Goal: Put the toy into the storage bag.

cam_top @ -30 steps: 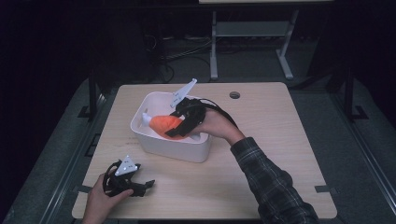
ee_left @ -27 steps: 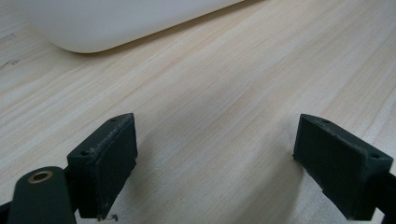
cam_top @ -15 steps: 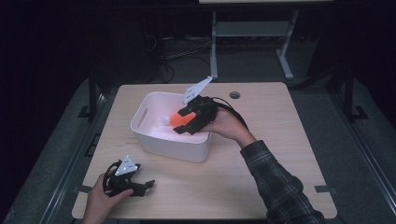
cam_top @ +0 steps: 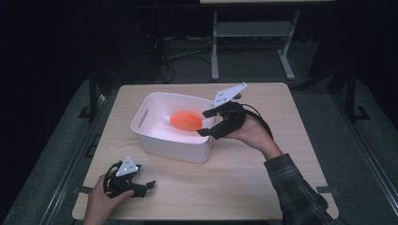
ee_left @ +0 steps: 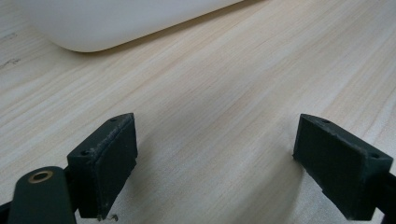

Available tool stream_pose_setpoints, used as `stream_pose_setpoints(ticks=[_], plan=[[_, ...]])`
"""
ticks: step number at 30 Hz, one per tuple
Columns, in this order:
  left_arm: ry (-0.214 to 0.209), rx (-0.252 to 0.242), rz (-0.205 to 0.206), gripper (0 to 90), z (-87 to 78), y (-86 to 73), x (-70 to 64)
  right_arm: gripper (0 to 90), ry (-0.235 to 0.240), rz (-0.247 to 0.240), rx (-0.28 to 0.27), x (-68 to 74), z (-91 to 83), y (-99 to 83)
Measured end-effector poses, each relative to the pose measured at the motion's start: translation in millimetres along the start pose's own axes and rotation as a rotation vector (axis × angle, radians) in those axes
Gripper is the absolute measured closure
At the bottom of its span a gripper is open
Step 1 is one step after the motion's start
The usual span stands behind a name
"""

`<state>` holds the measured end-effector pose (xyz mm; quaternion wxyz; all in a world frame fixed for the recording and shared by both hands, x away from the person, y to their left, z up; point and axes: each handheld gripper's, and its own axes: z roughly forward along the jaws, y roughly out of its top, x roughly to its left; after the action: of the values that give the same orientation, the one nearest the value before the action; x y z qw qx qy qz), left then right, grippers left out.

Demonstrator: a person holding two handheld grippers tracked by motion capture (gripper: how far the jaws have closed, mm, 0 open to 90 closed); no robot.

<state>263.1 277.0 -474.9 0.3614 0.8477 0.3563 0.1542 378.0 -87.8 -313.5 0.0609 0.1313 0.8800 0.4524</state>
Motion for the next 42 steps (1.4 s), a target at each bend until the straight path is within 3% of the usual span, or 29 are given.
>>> stream_pose_setpoints(ticks=[8, 18, 20, 24, 32, 37, 42], plan=[[-0.001, 0.002, 0.002, 12.7, -0.1, 0.0, 0.1, 23.8, -0.047, 0.081, -0.022, 4.1, -18.5, -44.4], [-0.001, -0.001, -0.002, 12.7, 0.0, 0.0, -0.1, 15.1, -0.128, 0.182, -0.018, 18.3, -25.8, -101.8], [-0.001, 0.003, 0.003, 12.7, -0.3, 0.0, 0.3, 14.8, -0.172, 0.214, 0.002, 23.3, -27.3, -116.1], [-0.002, 0.003, 0.001, 12.7, -0.2, 0.0, 0.1, 13.6, -0.211, 0.237, 0.037, 29.1, -29.8, -137.1], [-0.002, 0.006, 0.001, 12.7, -0.5, -0.2, 0.0, 13.5, -0.269, 0.298, 0.055, 40.6, -43.1, -178.6], [0.0, 0.003, 0.004, 12.7, -0.3, -0.2, 0.2, 13.5, -0.344, 0.323, 0.1, 50.2, -49.6, -207.7], [0.001, 0.004, 0.002, 12.7, -0.4, -0.2, -0.1, 11.8, -0.389, 0.367, 0.129, 57.1, -56.7, -229.8]])
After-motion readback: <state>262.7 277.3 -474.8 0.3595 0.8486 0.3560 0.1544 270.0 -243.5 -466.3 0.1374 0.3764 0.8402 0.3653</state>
